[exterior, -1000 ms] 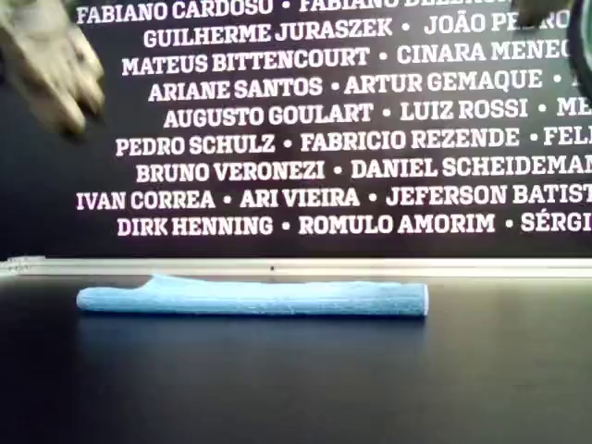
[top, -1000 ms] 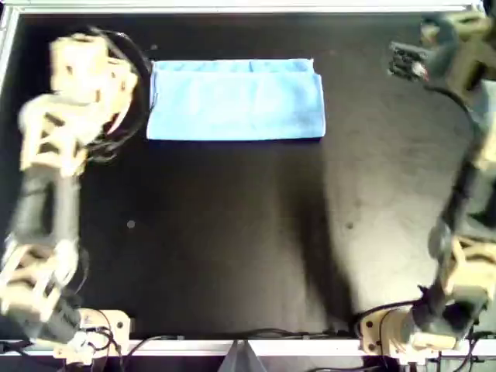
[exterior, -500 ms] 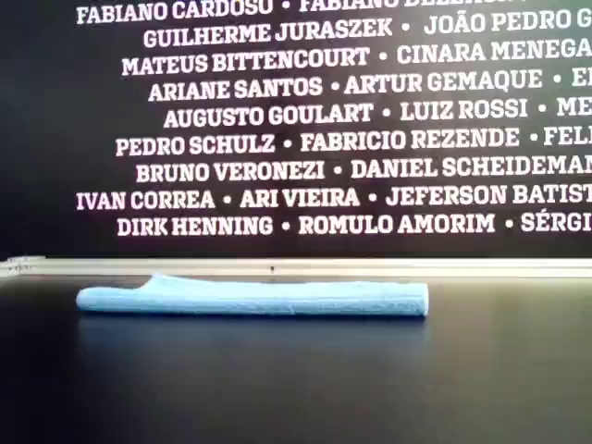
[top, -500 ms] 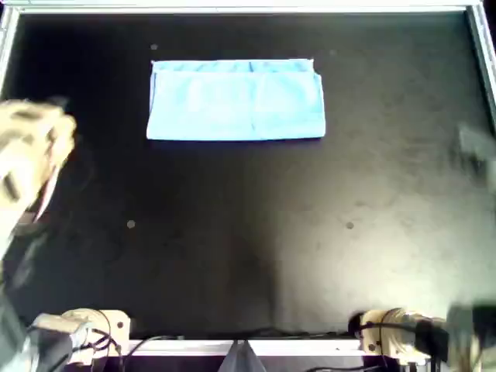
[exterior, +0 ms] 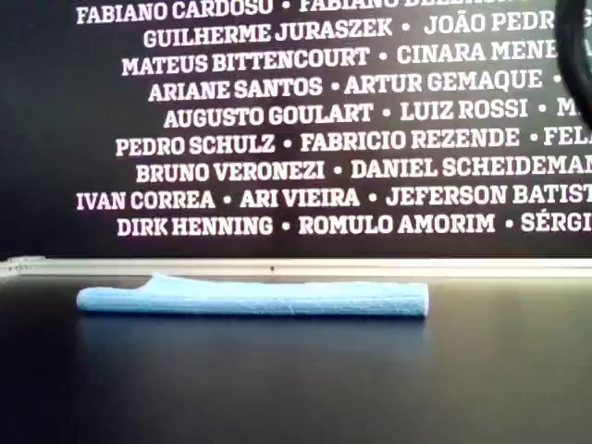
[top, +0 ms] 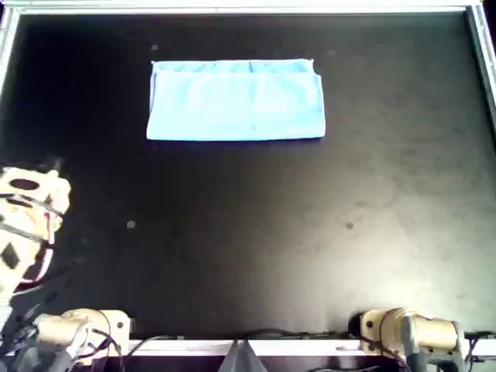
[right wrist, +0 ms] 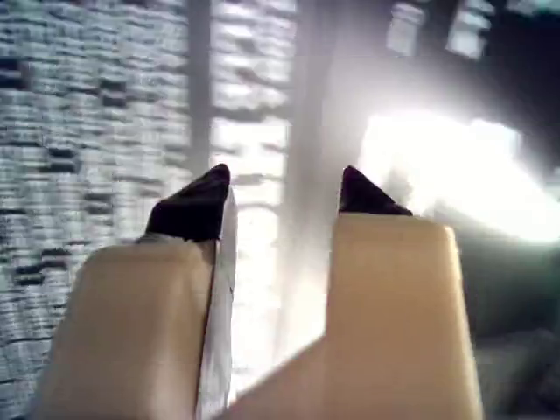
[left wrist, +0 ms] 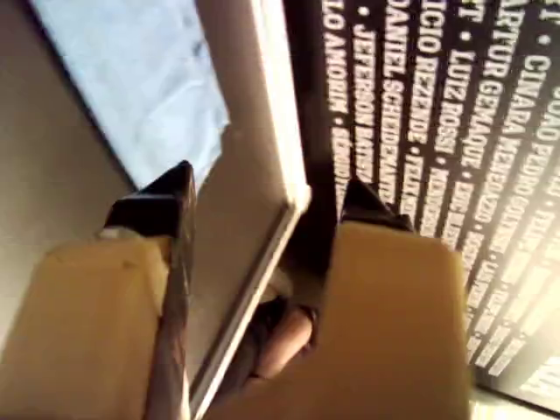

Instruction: Fold a cloth

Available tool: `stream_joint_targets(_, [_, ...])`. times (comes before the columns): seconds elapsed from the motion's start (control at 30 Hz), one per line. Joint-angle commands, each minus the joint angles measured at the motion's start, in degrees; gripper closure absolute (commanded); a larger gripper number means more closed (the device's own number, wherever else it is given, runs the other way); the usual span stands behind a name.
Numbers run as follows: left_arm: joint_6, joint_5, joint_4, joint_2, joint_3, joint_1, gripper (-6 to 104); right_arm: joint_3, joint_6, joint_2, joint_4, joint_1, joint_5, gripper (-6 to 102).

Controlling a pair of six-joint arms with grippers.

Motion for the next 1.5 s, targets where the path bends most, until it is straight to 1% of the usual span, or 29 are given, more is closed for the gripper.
stream_joint_targets(0.0, [-0.2, 0.5, -12.6, 2.1, 9.7, 0.2, 38, 20.6, -0.09, 3.9, -11.3, -0.4, 0.9, 46])
stream_joint_targets(0.03, [-0.2, 0.5, -16.9, 2.3, 13.9, 0.2, 38, 26.1, -0.09, 6.2, -15.7, -0.4, 1.3, 46])
stream_joint_targets(0.13, [-0.2, 0.4, -28.2, 2.4, 25.8, 0.2, 38, 42.4, 0.00, 11.3, -29.2, -1.3, 1.4, 46])
stream_joint_targets(0.23, [-0.2, 0.4, -35.7, 2.5, 34.3, 0.2, 38, 58.4, 0.00, 14.7, -41.2, -1.3, 1.4, 46])
stream_joint_targets(0.43, [-0.2, 0.4, -42.7, 2.5, 43.2, 0.2, 38, 80.5, 0.00, 15.6, -58.1, -1.5, 1.4, 46])
stream_joint_targets(0.53, [-0.3, 0.5, -46.1, 2.5, 46.3, 0.2, 38, 86.2, 0.00, 15.6, -65.0, -1.5, 0.7, 46])
stream_joint_targets(0.63, [-0.3, 0.5, -51.2, 2.5, 50.5, 0.2, 38, 89.4, 0.00, 15.6, -70.2, -1.5, 0.9, 46])
stream_joint_targets(0.77, [-0.3, 0.5, -58.3, 2.5, 57.0, 0.2, 38, 92.9, 0.00, 15.5, -72.4, -1.5, 1.4, 46])
stream_joint_targets(0.87, [-0.2, 0.5, -61.3, 2.5, 60.7, 0.2, 38, 96.8, 0.00, 15.5, -72.4, -1.5, 1.4, 46])
stream_joint_targets(1.07, [0.0, 0.4, -61.6, 2.5, 63.5, 0.3, 38, 105.0, 0.09, 15.6, -72.4, -1.6, 1.5, 46])
stream_joint_targets(1.1, [0.7, 0.4, -61.6, 2.5, 63.5, 0.3, 38, 105.6, 0.26, 15.6, -72.4, -1.6, 1.5, 46])
stream_joint_targets(1.13, [0.8, 0.4, -61.6, 2.5, 63.5, 0.3, 38, 106.0, 0.09, 15.6, -72.4, -1.6, 1.5, 46])
stream_joint_targets(1.2, [0.8, 0.4, -61.6, 2.5, 63.5, 0.2, 38, 106.1, 0.09, 15.6, -72.4, -1.0, 1.3, 46])
stream_joint_targets(1.23, [0.1, 0.4, -61.6, 2.5, 63.5, 0.2, 38, 106.2, 0.00, 15.6, -72.9, -0.5, 1.1, 46])
stream_joint_targets(1.27, [0.0, 0.5, -61.6, 2.5, 63.5, 0.1, 38, 106.2, 0.00, 15.6, -73.0, -0.4, 0.6, 46])
stream_joint_targets(1.37, [0.0, 0.5, -61.7, 1.1, 62.4, 0.1, 38, 105.1, 0.88, 15.6, -73.2, -0.4, 0.5, 46])
stream_joint_targets(1.47, [-0.1, 0.5, -61.9, 1.1, 62.1, 0.1, 38, 104.9, 0.88, 15.4, -74.4, -0.3, 0.5, 46])
